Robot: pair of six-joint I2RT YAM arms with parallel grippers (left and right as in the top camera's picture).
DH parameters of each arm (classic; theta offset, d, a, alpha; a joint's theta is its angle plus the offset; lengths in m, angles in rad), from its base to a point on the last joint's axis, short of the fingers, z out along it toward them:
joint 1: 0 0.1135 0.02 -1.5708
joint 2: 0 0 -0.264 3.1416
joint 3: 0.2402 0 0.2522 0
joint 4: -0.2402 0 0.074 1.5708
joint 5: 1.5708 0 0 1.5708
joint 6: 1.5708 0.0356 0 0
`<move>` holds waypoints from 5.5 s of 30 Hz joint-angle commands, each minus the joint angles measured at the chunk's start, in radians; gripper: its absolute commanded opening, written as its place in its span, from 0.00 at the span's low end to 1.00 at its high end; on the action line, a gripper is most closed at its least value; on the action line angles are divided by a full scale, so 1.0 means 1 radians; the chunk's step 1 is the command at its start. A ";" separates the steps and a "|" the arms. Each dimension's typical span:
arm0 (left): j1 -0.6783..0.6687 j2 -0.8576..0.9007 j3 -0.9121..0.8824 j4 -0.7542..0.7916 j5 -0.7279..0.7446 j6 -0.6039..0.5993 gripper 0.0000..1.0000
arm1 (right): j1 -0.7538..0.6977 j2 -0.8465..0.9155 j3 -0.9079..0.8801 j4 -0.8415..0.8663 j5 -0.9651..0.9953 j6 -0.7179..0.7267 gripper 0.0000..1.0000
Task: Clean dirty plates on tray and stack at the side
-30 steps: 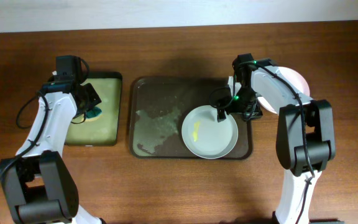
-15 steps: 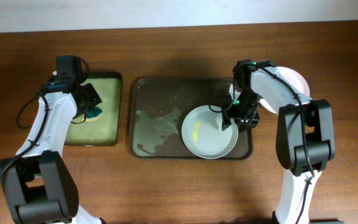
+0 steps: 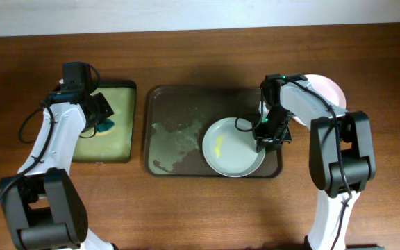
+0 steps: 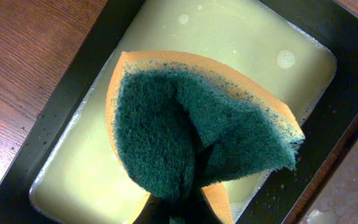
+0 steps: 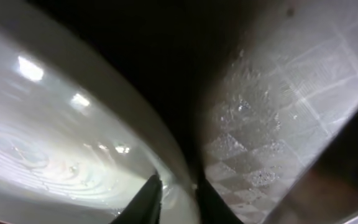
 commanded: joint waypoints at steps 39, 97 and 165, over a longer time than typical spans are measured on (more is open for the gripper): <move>-0.461 0.291 -0.007 0.122 -0.203 -0.027 0.00 | 0.229 0.018 -0.020 0.600 0.019 0.206 0.04; 0.044 0.229 0.117 -0.063 0.119 0.078 0.00 | 0.653 -0.253 0.234 0.311 1.182 -0.051 0.04; 0.050 0.034 0.235 -0.245 0.119 0.077 0.99 | -0.547 -0.177 0.133 0.155 0.005 0.149 0.56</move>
